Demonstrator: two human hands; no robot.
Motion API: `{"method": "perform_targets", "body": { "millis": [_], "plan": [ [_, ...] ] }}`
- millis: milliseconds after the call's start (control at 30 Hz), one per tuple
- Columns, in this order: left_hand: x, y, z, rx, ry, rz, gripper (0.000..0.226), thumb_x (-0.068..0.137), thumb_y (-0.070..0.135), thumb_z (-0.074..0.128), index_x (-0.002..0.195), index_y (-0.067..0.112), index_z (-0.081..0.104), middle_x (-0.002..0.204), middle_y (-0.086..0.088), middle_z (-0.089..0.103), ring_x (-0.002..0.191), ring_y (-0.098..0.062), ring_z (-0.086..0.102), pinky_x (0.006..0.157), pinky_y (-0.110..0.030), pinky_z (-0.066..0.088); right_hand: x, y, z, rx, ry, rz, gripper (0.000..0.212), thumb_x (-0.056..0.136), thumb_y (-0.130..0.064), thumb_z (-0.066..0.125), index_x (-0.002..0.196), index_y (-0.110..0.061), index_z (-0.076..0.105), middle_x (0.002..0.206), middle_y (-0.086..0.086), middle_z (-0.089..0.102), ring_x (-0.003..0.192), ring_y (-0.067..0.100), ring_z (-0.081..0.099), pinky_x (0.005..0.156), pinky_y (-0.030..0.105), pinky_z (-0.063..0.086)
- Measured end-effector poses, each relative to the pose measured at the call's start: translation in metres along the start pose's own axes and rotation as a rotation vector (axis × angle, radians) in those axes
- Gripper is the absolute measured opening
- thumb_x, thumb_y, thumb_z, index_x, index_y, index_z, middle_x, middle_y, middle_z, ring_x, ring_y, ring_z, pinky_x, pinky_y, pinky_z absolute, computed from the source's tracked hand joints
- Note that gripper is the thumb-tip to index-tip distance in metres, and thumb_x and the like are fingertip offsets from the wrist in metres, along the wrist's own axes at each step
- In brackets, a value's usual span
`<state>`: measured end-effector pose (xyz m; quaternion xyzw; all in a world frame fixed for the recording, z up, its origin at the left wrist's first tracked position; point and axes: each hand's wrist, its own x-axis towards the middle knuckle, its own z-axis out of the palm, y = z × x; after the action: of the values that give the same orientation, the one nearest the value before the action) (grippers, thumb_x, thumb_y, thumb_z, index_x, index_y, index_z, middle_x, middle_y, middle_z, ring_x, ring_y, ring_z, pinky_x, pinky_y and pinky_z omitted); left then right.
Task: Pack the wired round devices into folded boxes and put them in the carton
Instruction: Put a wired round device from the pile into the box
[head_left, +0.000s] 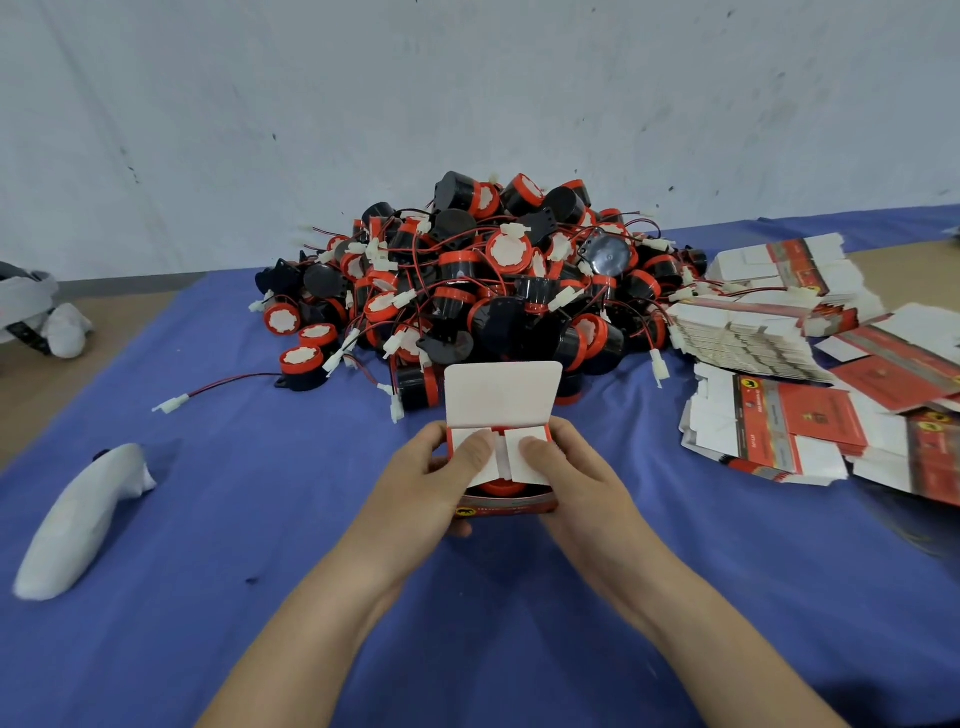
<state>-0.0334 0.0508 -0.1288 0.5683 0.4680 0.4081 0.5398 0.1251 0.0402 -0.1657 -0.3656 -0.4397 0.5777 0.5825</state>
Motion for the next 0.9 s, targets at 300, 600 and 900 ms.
{"method": "perform_targets", "body": {
  "millis": [300, 600, 900],
  "plan": [
    [-0.004, 0.000, 0.008, -0.034, 0.013, 0.037, 0.017, 0.103, 0.034, 0.052, 0.105, 0.044, 0.066, 0.093, 0.012, 0.073, 0.075, -0.002, 0.069, 0.056, -0.019, 0.050, -0.004, -0.009, 0.001, 0.089, -0.014, 0.061, 0.021, 0.102, -0.014, 0.055, 0.122, -0.014, 0.063, 0.112, 0.011, 0.075, 0.100, 0.025, 0.074, 0.079, 0.031, 0.059],
    [-0.001, 0.000, 0.010, -0.077, 0.040, 0.023, 0.025, 0.102, 0.026, 0.052, 0.097, 0.042, 0.071, 0.091, 0.003, 0.074, 0.068, -0.008, 0.066, 0.047, -0.025, 0.045, -0.006, -0.016, -0.002, 0.140, -0.061, 0.143, 0.027, 0.100, -0.015, 0.059, 0.127, -0.010, 0.060, 0.117, 0.015, 0.073, 0.105, 0.029, 0.072, 0.083, 0.033, 0.060],
    [0.002, -0.001, 0.016, -0.055, -0.027, -0.035, 0.021, 0.102, 0.030, 0.048, 0.108, 0.035, 0.067, 0.100, 0.004, 0.075, 0.083, -0.011, 0.069, 0.062, -0.028, 0.051, -0.005, -0.013, -0.001, 0.212, 0.019, 0.142, 0.026, 0.101, -0.018, 0.057, 0.124, -0.010, 0.064, 0.117, 0.013, 0.073, 0.103, 0.027, 0.073, 0.076, 0.032, 0.060]
  ]
}}
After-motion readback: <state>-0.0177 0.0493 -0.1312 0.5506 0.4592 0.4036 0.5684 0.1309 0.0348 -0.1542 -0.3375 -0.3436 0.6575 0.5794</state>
